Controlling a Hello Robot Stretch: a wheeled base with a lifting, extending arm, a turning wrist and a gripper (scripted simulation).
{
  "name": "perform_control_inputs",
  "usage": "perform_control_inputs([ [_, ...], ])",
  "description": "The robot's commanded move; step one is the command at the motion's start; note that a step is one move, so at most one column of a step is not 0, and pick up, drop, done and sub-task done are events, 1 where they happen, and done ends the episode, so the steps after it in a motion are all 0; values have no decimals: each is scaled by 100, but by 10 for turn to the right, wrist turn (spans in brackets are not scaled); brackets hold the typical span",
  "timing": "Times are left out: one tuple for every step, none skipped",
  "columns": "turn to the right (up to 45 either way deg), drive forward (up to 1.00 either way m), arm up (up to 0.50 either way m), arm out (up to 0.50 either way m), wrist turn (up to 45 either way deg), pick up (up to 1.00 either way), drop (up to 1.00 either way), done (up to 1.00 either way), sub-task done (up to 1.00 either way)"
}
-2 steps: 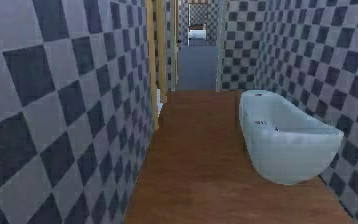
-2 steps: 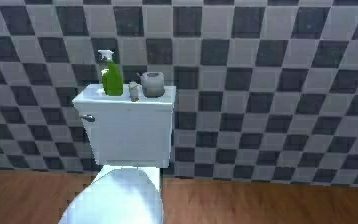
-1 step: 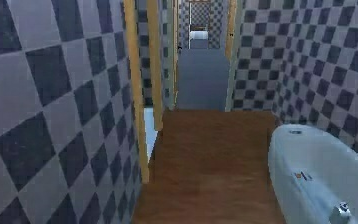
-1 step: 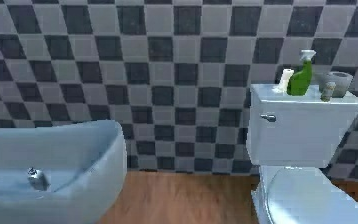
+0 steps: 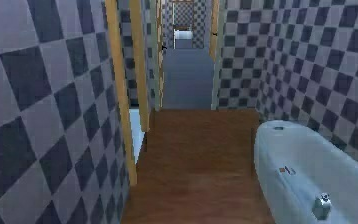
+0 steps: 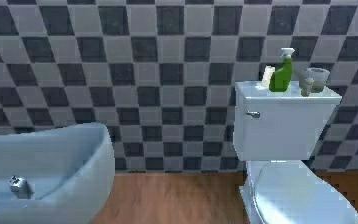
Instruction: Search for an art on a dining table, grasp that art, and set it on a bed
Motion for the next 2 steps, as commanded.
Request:
perform_control_inputs([
  [0,100,0,0,0,0,0,0,0],
  [0,50,0,0,0,0,0,0,0],
])
